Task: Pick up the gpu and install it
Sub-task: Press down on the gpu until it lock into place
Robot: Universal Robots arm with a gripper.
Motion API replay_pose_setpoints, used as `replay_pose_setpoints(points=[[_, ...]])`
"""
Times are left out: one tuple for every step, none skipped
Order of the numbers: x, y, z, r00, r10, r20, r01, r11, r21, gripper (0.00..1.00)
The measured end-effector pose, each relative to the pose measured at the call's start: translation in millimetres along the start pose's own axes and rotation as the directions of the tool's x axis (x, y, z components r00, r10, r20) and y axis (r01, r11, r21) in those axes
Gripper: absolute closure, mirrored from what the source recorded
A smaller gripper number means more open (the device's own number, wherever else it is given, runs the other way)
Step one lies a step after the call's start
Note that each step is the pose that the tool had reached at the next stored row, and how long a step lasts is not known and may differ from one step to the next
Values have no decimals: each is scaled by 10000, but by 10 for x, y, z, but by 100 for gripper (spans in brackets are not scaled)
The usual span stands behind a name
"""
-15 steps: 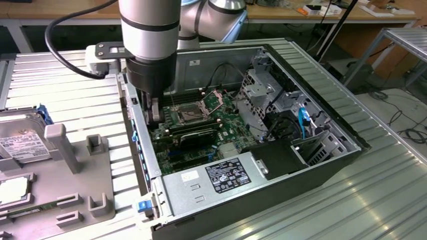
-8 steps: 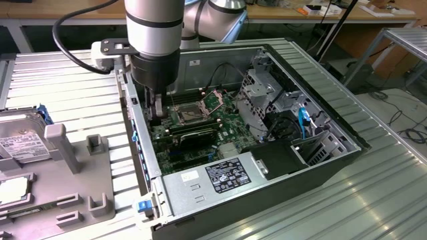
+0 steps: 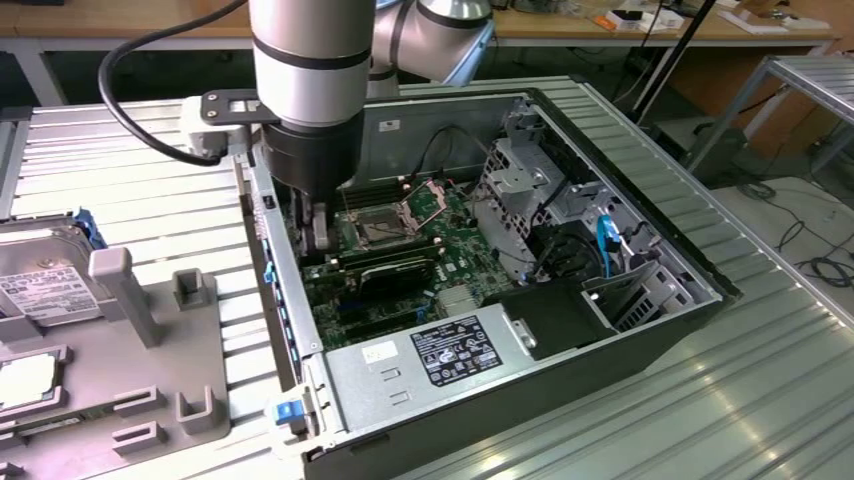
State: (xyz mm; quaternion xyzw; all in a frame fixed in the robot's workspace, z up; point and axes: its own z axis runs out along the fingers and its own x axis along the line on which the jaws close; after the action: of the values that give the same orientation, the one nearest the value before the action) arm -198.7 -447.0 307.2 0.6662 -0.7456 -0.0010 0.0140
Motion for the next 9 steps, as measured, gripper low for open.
replay_pose_setpoints(points=[[4,12,0,10000,14,2,-14,10000,0,89],[6,21,0,10000,20,7,-20,10000,-1,89],[8,33,1,10000,27,18,-27,10000,-2,89],[10,48,1,10000,38,29,-38,10000,-4,89],[11,60,1,10000,50,33,-50,10000,-4,89],[14,72,2,10000,64,35,-64,10000,-4,89],[15,75,2,10000,65,37,-65,10000,-5,89],[15,75,1,10000,67,36,-67,10000,-6,89],[15,75,2,10000,69,39,-68,10000,-6,89]])
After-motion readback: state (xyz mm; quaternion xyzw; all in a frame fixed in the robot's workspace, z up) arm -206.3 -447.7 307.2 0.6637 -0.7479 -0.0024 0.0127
